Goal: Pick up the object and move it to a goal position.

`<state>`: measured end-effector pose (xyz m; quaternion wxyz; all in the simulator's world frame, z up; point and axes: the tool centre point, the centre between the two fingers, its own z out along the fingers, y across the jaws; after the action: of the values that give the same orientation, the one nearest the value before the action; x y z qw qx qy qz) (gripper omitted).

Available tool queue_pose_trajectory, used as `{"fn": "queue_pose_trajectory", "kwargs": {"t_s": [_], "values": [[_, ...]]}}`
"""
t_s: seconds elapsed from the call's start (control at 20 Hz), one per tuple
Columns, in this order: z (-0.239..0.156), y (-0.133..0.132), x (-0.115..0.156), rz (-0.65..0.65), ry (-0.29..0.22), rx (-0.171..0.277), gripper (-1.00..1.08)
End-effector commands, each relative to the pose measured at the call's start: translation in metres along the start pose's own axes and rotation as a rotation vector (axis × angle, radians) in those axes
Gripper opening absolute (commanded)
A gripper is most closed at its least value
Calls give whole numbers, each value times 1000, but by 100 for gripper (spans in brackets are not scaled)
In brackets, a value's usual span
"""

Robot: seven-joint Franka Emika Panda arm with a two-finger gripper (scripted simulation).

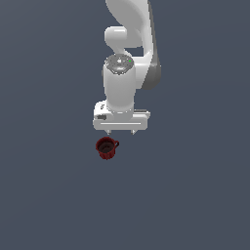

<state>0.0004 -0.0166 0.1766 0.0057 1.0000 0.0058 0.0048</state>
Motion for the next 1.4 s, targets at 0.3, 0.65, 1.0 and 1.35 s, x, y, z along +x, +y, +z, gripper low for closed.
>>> {"fn": "queue_pose_trajectory", "kwargs": {"t_s": [0.3,0.65,1.0,1.35], "values": [[-5,2,-1,-21,0,-7,28],[-4,3,-1,-41,-4,-16,28],[7,7,-6,-157,-33,-68,28],[25,15,-14,-379,-96,-162,28]]}}
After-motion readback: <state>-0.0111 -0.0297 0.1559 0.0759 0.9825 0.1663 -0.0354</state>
